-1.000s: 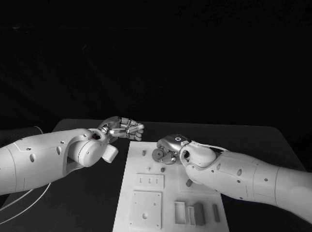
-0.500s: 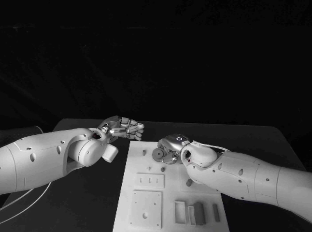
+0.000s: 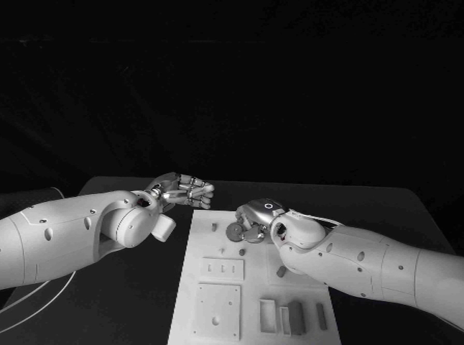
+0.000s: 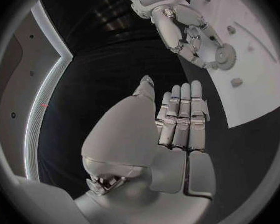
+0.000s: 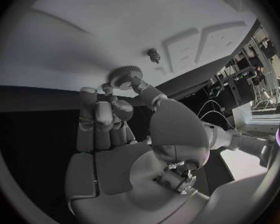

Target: Assemble the parts on the task board

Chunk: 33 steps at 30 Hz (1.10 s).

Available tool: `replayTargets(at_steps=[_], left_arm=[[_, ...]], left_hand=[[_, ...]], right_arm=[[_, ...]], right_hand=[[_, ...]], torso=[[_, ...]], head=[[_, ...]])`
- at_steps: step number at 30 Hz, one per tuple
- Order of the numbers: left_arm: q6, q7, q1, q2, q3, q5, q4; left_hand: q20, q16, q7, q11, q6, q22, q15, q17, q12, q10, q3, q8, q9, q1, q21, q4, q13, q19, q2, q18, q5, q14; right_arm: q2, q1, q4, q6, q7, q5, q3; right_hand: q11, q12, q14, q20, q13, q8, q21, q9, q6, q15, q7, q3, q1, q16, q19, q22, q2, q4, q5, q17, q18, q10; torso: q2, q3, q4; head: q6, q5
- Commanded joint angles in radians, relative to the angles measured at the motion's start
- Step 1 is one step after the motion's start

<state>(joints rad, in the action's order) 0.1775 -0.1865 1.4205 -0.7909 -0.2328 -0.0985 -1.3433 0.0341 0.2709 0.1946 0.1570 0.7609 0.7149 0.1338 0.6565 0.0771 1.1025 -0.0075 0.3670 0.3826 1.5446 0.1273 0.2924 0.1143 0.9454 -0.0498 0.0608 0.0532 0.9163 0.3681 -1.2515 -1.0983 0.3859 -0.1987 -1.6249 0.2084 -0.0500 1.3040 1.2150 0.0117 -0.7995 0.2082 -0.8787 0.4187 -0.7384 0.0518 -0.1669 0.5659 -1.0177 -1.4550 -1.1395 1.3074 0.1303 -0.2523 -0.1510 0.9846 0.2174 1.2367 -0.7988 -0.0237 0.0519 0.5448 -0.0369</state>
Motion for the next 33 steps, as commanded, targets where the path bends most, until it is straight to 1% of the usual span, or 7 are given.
replayTargets(at_steps=[1, 15, 19, 21, 23, 30, 33], left_arm=[[-0.007, -0.006, 0.001, 0.001, 0.001, 0.002, 0.0], [-0.005, -0.008, 0.001, 0.0, 0.001, 0.001, 0.002], [0.0, -0.012, 0.001, -0.002, 0.001, 0.0, 0.007], [0.002, -0.014, 0.001, -0.005, 0.001, 0.0, 0.009], [0.004, -0.014, 0.001, -0.007, 0.001, 0.0, 0.012], [0.006, -0.016, 0.001, -0.008, 0.002, -0.001, 0.026], [0.005, -0.016, 0.001, -0.007, 0.002, -0.006, 0.03]], left_hand=[[0.004, -0.006, 0.012, -0.001, -0.007, 0.002, 0.004, 0.001, -0.004, 0.005, -0.007, -0.006, 0.0, 0.0, -0.003, -0.001, 0.001, -0.003, -0.001, 0.02, 0.001, -0.002], [0.004, -0.007, 0.012, -0.001, -0.007, 0.002, 0.004, 0.002, -0.004, 0.005, -0.007, -0.006, 0.0, 0.001, -0.004, -0.001, 0.001, -0.003, -0.001, 0.02, 0.001, -0.002], [0.004, -0.007, 0.012, -0.001, -0.007, 0.002, 0.004, 0.002, -0.004, 0.005, -0.007, -0.006, 0.0, 0.001, -0.004, -0.001, 0.001, -0.003, -0.001, 0.02, 0.001, -0.002], [0.004, -0.007, 0.012, -0.001, -0.007, 0.002, 0.004, 0.002, -0.004, 0.005, -0.007, -0.006, 0.0, 0.001, -0.004, -0.001, 0.001, -0.003, -0.001, 0.02, 0.001, -0.002], [0.004, -0.007, 0.012, -0.001, -0.007, 0.002, 0.004, 0.002, -0.004, 0.005, -0.007, -0.006, 0.0, 0.001, -0.004, -0.001, 0.001, -0.002, -0.001, 0.02, 0.001, -0.002], [0.004, -0.007, 0.011, -0.001, -0.006, 0.002, 0.005, 0.002, -0.004, 0.006, -0.007, -0.005, 0.0, 0.002, -0.004, -0.001, 0.002, -0.002, 0.0, 0.02, 0.001, -0.001], [0.004, -0.007, 0.011, -0.002, -0.005, 0.002, 0.005, 0.003, -0.003, 0.007, -0.007, -0.005, 0.0, 0.002, -0.004, -0.001, 0.002, -0.001, 0.0, 0.02, 0.001, 0.0]], right_arm=[[0.0, 0.0, -0.002, 0.017, 0.003, 0.008, 0.0], [0.011, 0.0, -0.01, 0.035, 0.012, 0.035, -0.002], [0.034, 0.0, -0.032, 0.081, 0.045, 0.094, -0.013], [0.048, -0.002, -0.048, 0.109, 0.068, 0.124, -0.023], [0.062, -0.006, -0.064, 0.114, 0.09, 0.162, -0.033], [0.088, -0.016, -0.096, 0.093, 0.102, 0.201, -0.05], [0.105, -0.017, -0.109, 0.088, 0.106, 0.218, -0.058]], right_hand=[[-0.004, -0.004, 0.005, 0.003, 0.002, 0.007, 0.001, 0.001, -0.007, 0.0, -0.001, 0.001, 0.004, -0.004, -0.006, 0.018, 0.001, 0.006, -0.004, 0.001, 0.044, 0.004], [-0.004, -0.003, 0.006, 0.004, 0.002, 0.01, 0.0, 0.002, -0.009, -0.001, -0.002, 0.001, 0.006, -0.004, -0.007, 0.018, 0.004, 0.009, -0.003, 0.0, 0.044, 0.005], [-0.005, -0.003, 0.006, 0.004, 0.002, 0.014, 0.0, 0.004, -0.014, -0.001, -0.002, 0.001, 0.006, -0.004, -0.007, 0.018, 0.005, 0.012, -0.003, -0.001, 0.044, 0.005], [-0.005, -0.003, 0.007, 0.005, 0.002, 0.017, 0.0, 0.005, -0.019, -0.001, -0.003, 0.001, 0.007, -0.004, -0.008, 0.018, 0.005, 0.013, -0.003, 0.0, 0.044, 0.005], [-0.006, -0.003, 0.006, 0.005, 0.002, 0.021, 0.0, 0.006, -0.024, -0.002, -0.004, 0.001, 0.006, -0.003, -0.008, 0.017, 0.006, 0.014, -0.003, -0.002, 0.044, 0.005], [-0.008, -0.003, 0.002, 0.005, 0.002, 0.03, 0.001, 0.01, -0.039, -0.004, -0.006, 0.0, 0.008, -0.001, -0.007, 0.017, 0.006, 0.015, -0.001, -0.009, 0.044, 0.003], [-0.008, -0.003, 0.001, 0.005, 0.002, 0.032, 0.002, 0.01, -0.042, -0.004, -0.006, -0.001, 0.01, -0.001, -0.007, 0.017, 0.004, 0.016, 0.0, -0.011, 0.044, 0.002]], torso=[[0.0, -0.0001, -0.0003], [0.0, -0.0002, -0.0001], [0.001, -0.0001, -0.0007], [0.001, 0.0001, -0.0008], [0.002, 0.0007, -0.0017], [0.002, 0.0012, -0.0036], [0.002, 0.0003, -0.0009]], head=[[0.001, 0.0], [0.0, 0.001], [-0.001, 0.001], [-0.003, 0.0], [-0.004, 0.0], [-0.009, 0.001], [-0.011, 0.004]])
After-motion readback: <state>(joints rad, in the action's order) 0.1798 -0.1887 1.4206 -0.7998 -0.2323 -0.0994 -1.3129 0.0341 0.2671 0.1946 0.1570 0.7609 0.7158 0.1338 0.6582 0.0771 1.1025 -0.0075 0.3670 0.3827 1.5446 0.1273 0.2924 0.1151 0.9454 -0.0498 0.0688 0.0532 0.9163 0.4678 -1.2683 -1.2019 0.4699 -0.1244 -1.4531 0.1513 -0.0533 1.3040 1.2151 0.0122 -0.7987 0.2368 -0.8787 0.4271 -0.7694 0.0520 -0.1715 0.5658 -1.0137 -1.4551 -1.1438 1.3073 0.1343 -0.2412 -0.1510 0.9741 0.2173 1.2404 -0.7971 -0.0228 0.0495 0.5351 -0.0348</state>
